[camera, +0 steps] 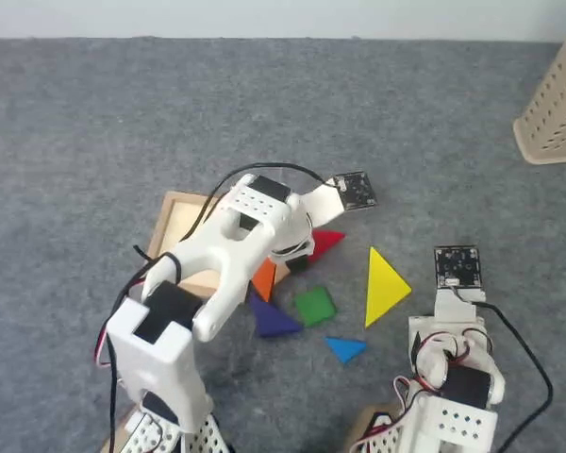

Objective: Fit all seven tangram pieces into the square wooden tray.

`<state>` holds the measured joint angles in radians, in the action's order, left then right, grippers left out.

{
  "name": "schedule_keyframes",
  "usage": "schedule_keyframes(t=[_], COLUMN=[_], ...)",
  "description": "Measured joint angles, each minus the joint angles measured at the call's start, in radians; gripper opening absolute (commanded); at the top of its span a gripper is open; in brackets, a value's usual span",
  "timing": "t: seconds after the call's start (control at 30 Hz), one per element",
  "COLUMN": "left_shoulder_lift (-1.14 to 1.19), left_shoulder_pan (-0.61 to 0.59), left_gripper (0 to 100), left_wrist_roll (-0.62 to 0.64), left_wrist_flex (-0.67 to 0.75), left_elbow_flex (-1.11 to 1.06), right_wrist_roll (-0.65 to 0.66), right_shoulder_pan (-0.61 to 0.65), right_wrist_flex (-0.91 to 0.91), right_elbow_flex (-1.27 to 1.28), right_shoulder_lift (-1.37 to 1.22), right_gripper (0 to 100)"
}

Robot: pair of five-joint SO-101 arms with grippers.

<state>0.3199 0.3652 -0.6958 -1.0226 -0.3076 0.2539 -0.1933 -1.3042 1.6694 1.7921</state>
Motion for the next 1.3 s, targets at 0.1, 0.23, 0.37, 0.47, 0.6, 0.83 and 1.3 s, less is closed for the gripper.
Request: schedule_keyframes(t=[0.1,0.23,0.37,0.47,0.6,0.83,1.3], left_shoulder_lift=[0.009,0.009,0.012,0.009,-0.037,-0.325,-0.848], left_shoulder_pan=[-0.002,0.011,0.018,0.032,0.052,0.052,-0.279], left_gripper=[23,23,19,17,17,17,17], left_wrist_roll=[0.000,-0.003,-0.005,0.051,0.097,0.227,0.643], left_wrist_flex=[0.003,0.005,0.006,0.005,-0.046,-0.132,0.023], left_elbow_flex=[0.011,0.012,0.014,0.014,0.017,-0.018,-0.606], right_wrist_roll=[0.000,0.000,0.000,0.000,0.000,0.000,0.000], right_shoulder_pan=[0.000,0.000,0.000,0.000,0.000,0.000,0.000], right_wrist_flex=[0.000,0.000,0.000,0.000,0.000,0.000,0.000], right_elbow_flex=[0.000,0.000,0.000,0.000,0.000,0.000,0.000], right_shoulder_lift=[0.000,0.000,0.000,0.000,0.000,0.000,0.000], right_gripper=[0.9,0.9,0.9,0.9,0.9,0.9,0.9])
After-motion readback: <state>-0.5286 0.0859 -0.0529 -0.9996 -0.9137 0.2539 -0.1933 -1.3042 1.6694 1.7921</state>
